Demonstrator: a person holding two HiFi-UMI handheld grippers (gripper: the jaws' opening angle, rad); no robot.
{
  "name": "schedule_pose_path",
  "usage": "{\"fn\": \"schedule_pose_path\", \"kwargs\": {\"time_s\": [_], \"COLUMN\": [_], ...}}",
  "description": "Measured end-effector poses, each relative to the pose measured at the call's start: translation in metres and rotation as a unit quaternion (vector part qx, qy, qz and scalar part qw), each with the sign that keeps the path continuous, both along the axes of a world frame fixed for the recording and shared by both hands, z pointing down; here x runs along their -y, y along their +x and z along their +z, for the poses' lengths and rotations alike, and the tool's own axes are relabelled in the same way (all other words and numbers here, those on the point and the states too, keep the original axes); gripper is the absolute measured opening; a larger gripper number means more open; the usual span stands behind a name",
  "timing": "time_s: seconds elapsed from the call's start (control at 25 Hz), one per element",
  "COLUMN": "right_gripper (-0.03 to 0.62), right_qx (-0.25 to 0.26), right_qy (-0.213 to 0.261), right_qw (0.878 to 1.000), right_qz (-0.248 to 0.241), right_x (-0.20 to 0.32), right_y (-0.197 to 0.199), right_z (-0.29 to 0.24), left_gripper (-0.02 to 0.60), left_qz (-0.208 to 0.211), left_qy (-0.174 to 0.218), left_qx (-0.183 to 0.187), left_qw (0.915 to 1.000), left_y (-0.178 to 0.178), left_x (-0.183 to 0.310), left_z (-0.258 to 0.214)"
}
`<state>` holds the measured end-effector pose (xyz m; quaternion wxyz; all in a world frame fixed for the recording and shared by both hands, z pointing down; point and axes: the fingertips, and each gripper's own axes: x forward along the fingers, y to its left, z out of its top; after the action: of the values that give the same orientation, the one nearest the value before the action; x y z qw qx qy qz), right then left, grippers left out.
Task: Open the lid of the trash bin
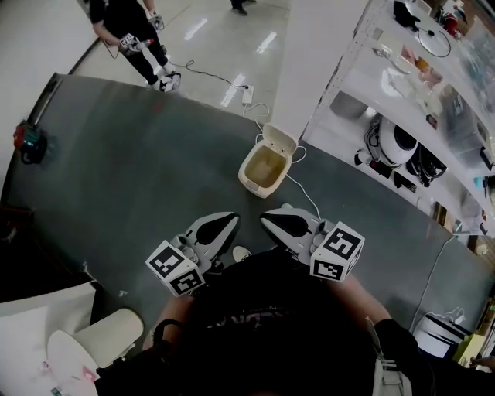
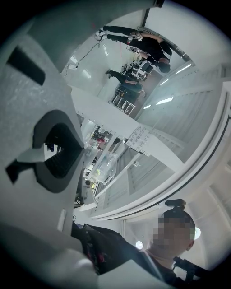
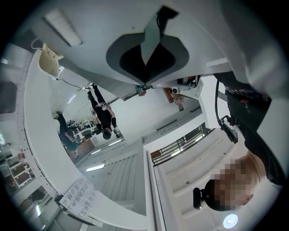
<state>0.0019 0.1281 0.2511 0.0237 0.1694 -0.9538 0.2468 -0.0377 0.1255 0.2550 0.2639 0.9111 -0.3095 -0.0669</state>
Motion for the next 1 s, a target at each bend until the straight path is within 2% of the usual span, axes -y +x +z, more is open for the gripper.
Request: {"fn": "schedule_pose_path", "kwargs": {"time_s": [1.0], "right_gripper": [0.006], "right_qx": [-0.005], "right_qy": [-0.013], "right_qw": [1.0], "right_qz": [-0.009], "right_x": [-0.0022], "right_y": [-0.0004], "right_z": [0.0094], "left_gripper": [0.002], "left_qz": [0.001], "left_qy": [-0.012], "left_qx": [-0.01], "left_qw": [0.9999], "left_y": [0.0025], "left_x": [-0.0006], "left_z": [0.0074]}}
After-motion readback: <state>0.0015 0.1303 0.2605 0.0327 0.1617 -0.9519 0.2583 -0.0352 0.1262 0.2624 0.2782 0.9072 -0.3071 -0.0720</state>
